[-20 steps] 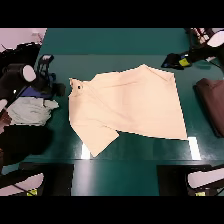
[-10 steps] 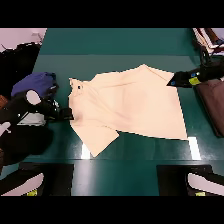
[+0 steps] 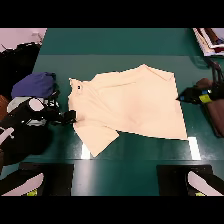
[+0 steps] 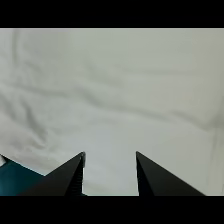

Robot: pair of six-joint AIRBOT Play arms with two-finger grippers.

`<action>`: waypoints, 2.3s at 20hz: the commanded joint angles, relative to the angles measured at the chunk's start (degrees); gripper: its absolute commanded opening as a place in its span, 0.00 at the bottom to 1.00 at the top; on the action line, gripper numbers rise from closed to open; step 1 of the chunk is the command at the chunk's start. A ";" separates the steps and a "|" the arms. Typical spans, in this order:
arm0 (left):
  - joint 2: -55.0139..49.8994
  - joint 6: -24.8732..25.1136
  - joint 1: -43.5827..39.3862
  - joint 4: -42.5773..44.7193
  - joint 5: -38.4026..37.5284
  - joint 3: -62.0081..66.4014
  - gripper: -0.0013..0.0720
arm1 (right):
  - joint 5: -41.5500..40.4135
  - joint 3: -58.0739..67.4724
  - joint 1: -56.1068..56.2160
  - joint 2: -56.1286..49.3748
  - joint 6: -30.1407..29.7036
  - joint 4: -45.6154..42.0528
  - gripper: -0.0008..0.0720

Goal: Fold the shirts.

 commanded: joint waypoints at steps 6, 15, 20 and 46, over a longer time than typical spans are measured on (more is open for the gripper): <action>2.45 5.25 0.07 -1.79 -0.61 5.68 0.05 | 0.68 -24.81 -30.45 4.85 -2.29 -2.40 0.66; 2.91 5.42 0.07 -1.79 -0.48 6.21 0.05 | -4.76 -30.51 -26.12 -4.35 -4.55 1.57 0.60; 6.01 4.35 0.09 0.02 -0.44 6.47 0.05 | -6.40 -30.21 -20.57 -0.31 -4.63 1.62 0.04; 20.20 -2.54 0.07 8.22 -19.98 70.38 0.05 | 9.53 50.56 -9.51 6.23 2.10 -8.81 0.04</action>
